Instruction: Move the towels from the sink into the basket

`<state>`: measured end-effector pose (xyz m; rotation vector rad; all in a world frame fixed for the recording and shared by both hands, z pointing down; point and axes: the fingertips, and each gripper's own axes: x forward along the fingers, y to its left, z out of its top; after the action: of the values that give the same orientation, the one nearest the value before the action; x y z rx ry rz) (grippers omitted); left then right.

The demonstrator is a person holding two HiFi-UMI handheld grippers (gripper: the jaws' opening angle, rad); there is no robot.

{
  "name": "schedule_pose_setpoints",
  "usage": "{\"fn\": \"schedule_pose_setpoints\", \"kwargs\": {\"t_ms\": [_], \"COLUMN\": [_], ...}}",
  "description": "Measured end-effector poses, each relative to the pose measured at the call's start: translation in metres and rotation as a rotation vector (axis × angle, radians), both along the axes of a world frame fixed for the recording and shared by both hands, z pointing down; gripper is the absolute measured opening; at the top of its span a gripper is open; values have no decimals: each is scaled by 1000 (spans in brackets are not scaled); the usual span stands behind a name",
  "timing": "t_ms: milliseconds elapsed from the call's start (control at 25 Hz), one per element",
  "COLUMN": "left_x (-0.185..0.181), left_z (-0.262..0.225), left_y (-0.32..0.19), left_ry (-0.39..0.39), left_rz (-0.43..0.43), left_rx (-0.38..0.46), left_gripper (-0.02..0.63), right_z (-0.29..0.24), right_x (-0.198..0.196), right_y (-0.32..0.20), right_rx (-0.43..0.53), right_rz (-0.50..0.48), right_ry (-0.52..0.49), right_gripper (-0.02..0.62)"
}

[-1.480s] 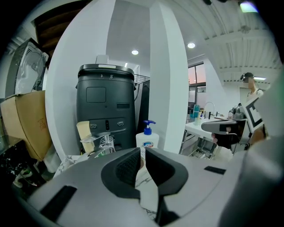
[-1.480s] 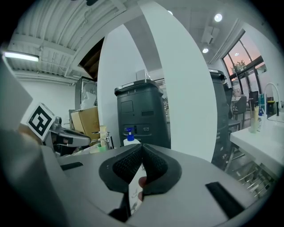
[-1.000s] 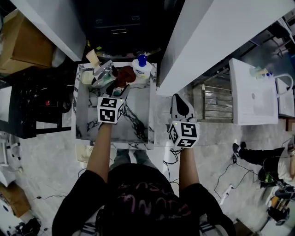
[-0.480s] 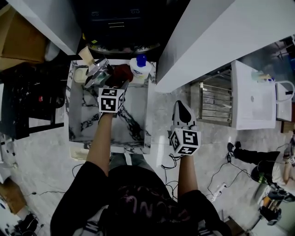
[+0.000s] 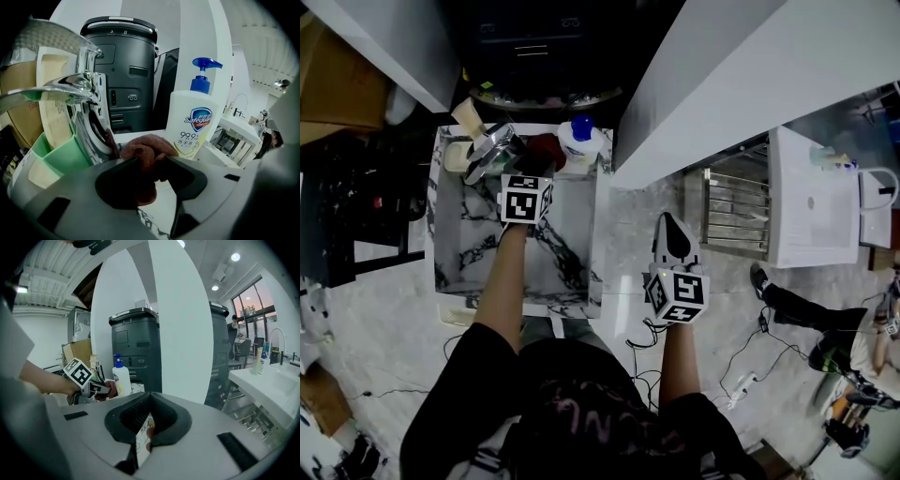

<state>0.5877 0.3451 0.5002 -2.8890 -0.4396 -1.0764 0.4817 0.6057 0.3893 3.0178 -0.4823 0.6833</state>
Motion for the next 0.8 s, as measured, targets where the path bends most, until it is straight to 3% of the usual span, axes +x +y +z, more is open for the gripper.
{"fn": "schedule_pose_setpoints", "kwargs": {"t_ms": [120,280,800], "left_x": [-1,-3,-32], "left_z": [-1,-7,-66], "left_y": [-1,-2,-1], "left_ry": [0,5,114], "left_rz": [1,1,-6], "left_rx": [13,22,27], "left_gripper": [124,83,67], "right_z": [0,-1,-27], "right_x": [-2,-4,-17], "right_y": [2,4,-5], "right_rx": [0,8,43], "right_rz": [4,7,-12], "right_ry": [0,0,47], "right_gripper": [15,15,15]}}
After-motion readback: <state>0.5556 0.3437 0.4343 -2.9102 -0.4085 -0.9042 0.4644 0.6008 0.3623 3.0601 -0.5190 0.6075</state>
